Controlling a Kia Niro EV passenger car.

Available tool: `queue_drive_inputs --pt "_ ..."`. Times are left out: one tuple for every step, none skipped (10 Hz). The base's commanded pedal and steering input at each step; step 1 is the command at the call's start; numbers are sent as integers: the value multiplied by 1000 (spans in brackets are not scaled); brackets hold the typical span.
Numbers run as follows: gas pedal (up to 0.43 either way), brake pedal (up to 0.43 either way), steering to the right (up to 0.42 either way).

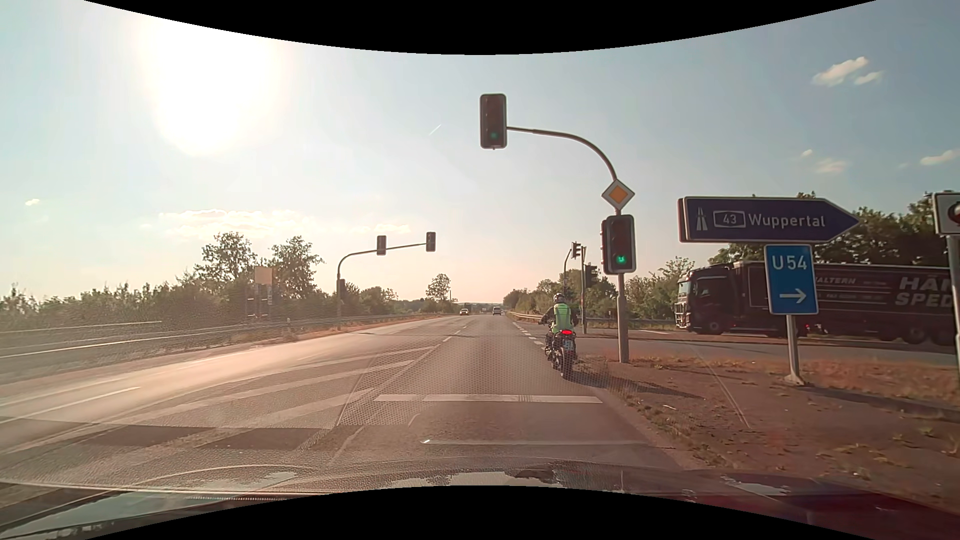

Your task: Follow the waypoints while adhering to traffic rules and regulations

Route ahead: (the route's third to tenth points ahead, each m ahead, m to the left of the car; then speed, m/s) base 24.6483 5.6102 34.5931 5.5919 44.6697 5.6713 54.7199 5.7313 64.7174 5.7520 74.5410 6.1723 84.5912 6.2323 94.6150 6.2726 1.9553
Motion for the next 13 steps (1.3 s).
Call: queue_drive_inputs --pt "469 0 -3" --pt "480 0 -3" --pt "480 0 -4" --pt "480 0 -4" --pt "488 0 -4" --pt "488 0 -4" --pt "488 0 -4" --pt "488 0 -4" --pt "500 0 -4" --pt "500 0 -4" --pt "500 0 -4" --pt "500 0 -4" --pt "500 0 -4"
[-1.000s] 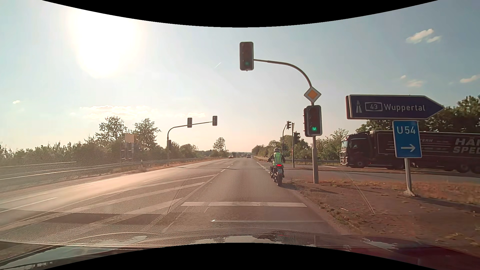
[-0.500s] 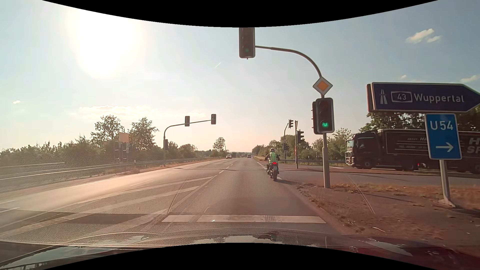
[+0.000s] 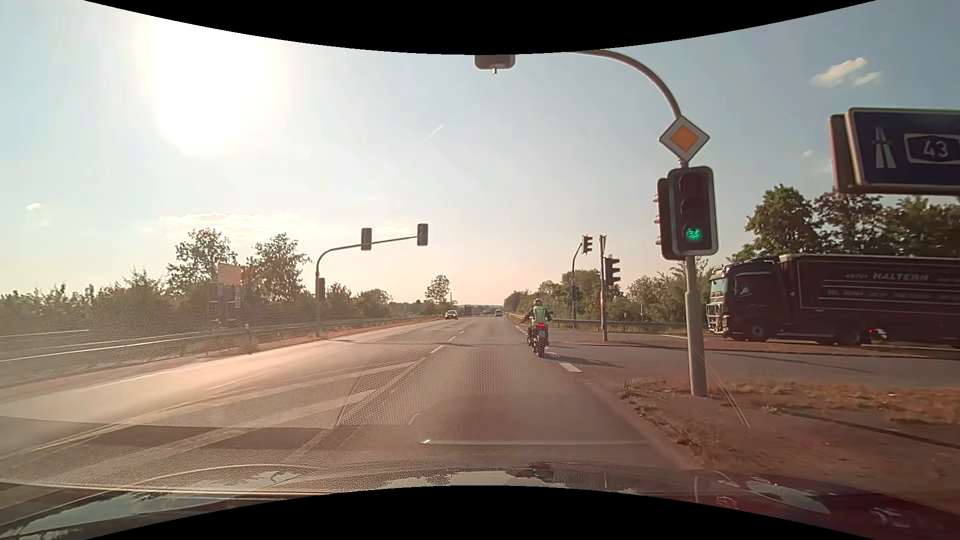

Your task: Follow the waypoints while adhering to traffic rules and regulations

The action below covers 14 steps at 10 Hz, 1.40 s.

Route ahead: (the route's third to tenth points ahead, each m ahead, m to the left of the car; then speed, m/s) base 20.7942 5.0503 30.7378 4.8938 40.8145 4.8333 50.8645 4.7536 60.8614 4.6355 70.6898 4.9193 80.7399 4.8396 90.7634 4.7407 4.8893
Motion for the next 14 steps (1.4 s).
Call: queue_drive_inputs --pt "500 0 -4" --pt "500 0 -4" --pt "500 0 -4" --pt "500 0 -4" --pt "500 0 -4" --pt "500 0 -4" --pt "500 0 -4" --pt "500 0 -4" --pt "500 0 -3" --pt "500 0 -3" --pt "500 0 -1" --pt "500 0 9" --pt "500 0 11" --pt "500 0 1"
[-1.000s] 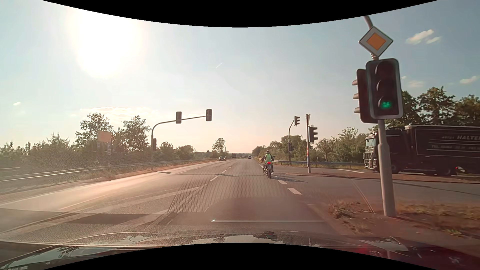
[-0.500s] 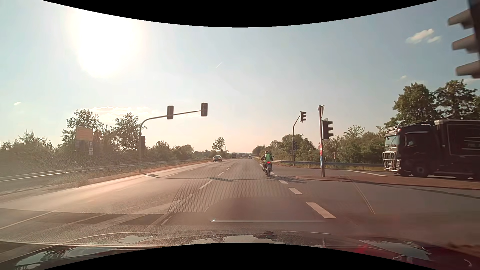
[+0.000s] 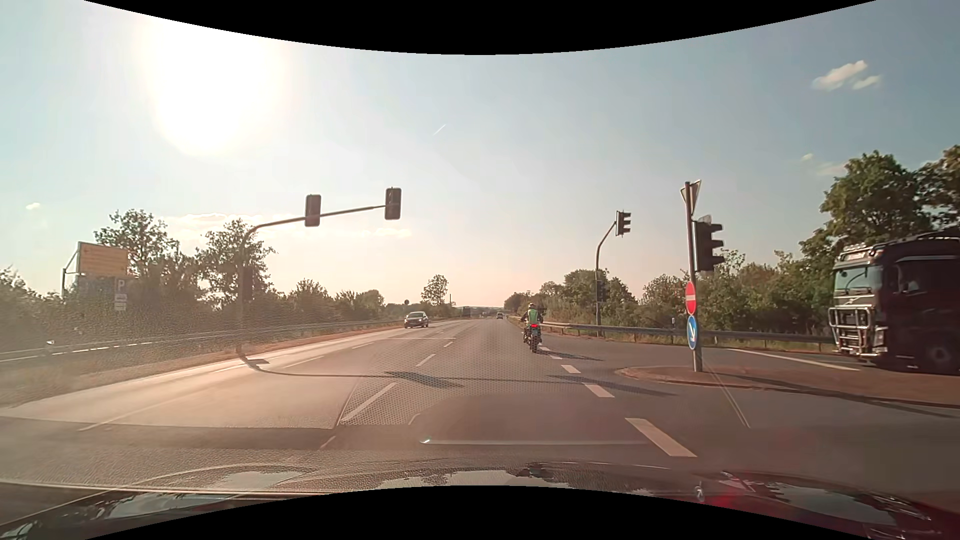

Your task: Follow the waypoints while adhering to traffic rules and regulations

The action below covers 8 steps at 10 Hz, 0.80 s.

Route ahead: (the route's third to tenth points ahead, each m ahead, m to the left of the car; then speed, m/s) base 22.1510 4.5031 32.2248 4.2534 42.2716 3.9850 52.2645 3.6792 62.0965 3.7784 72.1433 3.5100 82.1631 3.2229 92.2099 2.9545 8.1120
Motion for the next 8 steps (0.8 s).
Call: queue_drive_inputs --pt "500 0 -6" --pt "500 0 -5" --pt "500 0 -5" --pt "500 0 -5" --pt "500 0 -4" --pt "500 0 1" --pt "500 0 3" --pt "500 0 3"
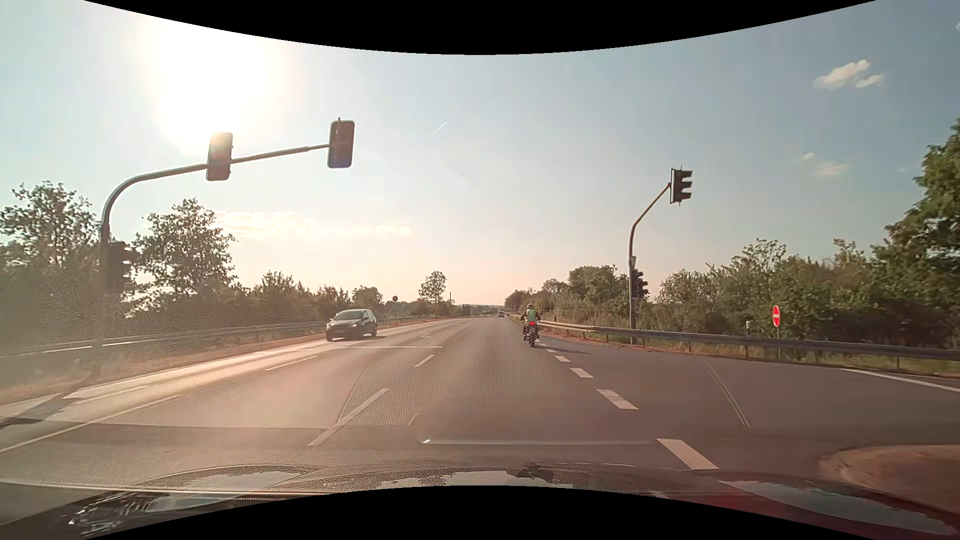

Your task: Follow the waypoints while adhering to traffic rules and regulations

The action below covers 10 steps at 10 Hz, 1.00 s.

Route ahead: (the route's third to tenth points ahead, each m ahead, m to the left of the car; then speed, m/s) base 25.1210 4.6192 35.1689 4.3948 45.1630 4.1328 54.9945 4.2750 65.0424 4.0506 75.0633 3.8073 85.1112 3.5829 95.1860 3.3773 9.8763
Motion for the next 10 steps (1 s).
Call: queue_drive_inputs --pt "500 0 3" --pt "500 0 3" --pt "488 0 0" --pt "488 0 -3" --pt "480 0 -3" --pt "469 0 -2" --pt "469 0 -1" --pt "461 0 -1" --pt "461 0 -1" --pt "449 0 -1"
